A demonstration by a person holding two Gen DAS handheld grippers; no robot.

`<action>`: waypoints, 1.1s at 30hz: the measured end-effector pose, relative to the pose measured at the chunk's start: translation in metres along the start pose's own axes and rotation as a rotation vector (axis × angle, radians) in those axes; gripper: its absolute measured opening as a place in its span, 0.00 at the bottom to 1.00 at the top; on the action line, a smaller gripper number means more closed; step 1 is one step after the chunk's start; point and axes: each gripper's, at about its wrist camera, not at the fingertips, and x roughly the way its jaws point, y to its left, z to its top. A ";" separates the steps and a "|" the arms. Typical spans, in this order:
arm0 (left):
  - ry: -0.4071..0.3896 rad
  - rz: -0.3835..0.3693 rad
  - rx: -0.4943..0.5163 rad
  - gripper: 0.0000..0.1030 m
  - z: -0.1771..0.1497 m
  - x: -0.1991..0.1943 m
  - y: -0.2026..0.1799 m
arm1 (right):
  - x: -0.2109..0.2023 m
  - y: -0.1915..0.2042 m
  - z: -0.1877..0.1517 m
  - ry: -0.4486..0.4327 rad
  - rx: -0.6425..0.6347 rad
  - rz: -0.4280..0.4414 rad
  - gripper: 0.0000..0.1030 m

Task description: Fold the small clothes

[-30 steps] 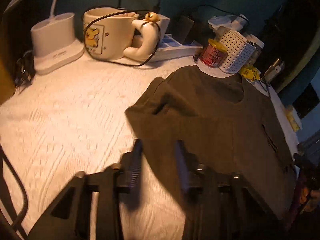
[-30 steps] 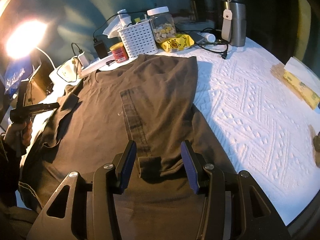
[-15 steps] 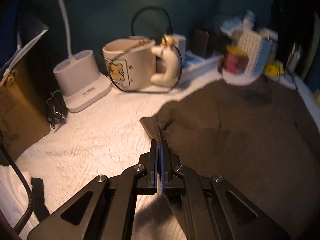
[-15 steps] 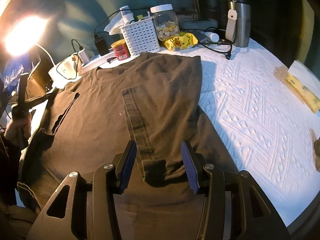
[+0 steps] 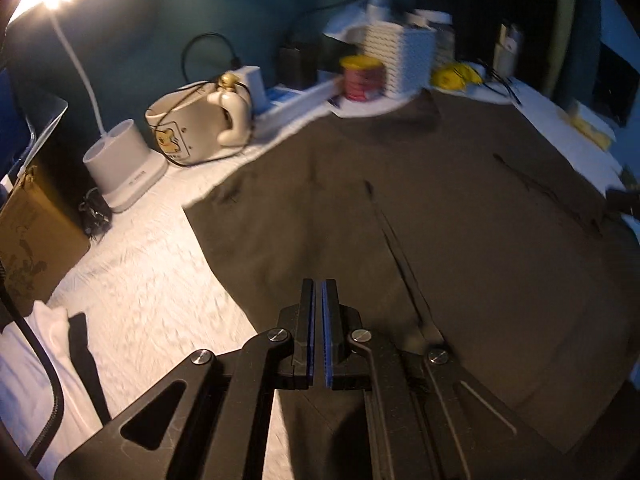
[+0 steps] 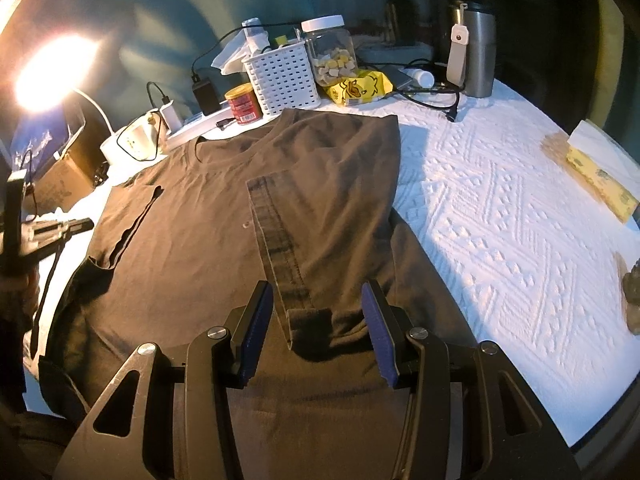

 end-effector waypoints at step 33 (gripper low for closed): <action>-0.119 -0.081 -0.009 0.51 -0.038 -0.073 -0.064 | -0.080 -0.038 -0.071 -0.034 0.010 -0.135 0.48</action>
